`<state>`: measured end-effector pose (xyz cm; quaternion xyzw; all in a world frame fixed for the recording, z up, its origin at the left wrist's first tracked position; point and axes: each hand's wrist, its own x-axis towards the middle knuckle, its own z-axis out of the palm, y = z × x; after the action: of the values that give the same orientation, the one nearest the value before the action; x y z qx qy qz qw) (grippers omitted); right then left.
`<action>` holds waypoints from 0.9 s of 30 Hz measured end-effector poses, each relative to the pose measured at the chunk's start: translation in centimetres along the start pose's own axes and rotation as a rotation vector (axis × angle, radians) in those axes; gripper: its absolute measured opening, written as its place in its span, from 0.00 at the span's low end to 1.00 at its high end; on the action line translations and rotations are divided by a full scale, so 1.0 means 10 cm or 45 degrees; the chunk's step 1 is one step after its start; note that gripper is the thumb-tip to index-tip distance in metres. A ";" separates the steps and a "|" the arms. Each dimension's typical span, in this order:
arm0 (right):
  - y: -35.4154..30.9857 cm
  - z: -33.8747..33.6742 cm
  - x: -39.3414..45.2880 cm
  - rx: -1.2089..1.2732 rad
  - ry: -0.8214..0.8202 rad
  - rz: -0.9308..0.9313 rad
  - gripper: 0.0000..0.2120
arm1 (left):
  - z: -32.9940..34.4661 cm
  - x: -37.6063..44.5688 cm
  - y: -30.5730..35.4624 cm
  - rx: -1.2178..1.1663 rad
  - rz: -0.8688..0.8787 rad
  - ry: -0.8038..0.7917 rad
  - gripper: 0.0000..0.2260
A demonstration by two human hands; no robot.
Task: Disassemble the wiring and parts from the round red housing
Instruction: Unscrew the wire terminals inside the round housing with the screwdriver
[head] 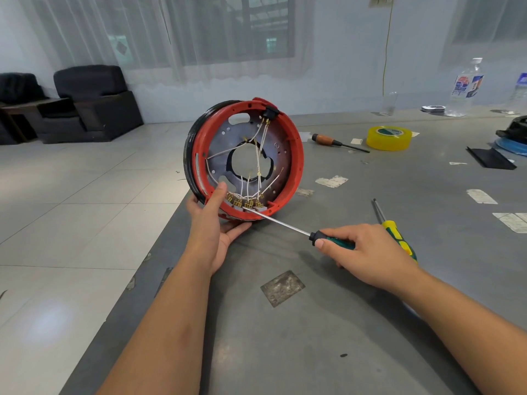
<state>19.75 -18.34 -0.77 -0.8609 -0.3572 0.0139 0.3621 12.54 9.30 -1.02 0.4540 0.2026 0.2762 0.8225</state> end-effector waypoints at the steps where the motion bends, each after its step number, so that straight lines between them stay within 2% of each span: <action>1: 0.01 -0.01 0.00 -0.027 0.004 -0.003 0.10 | 0.00 0.00 0.00 0.002 -0.003 0.008 0.31; 6: 0.05 -0.07 0.01 -0.144 0.053 -0.024 0.06 | 0.00 0.01 -0.05 -0.026 0.003 0.025 0.28; 15: 0.08 -0.12 0.02 -0.112 0.027 -0.001 0.11 | -0.01 0.05 -0.12 -0.005 0.017 0.009 0.29; 22: 0.06 -0.19 0.01 -0.069 0.031 0.009 0.04 | -0.01 0.06 -0.14 0.000 0.015 0.006 0.28; 27: 0.06 -0.20 0.01 -0.055 0.021 0.029 0.06 | -0.02 0.07 -0.14 -0.007 0.019 0.003 0.28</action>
<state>20.76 -19.79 0.31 -0.8725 -0.3446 0.0032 0.3463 13.33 9.26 -2.41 0.4529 0.1993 0.2835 0.8214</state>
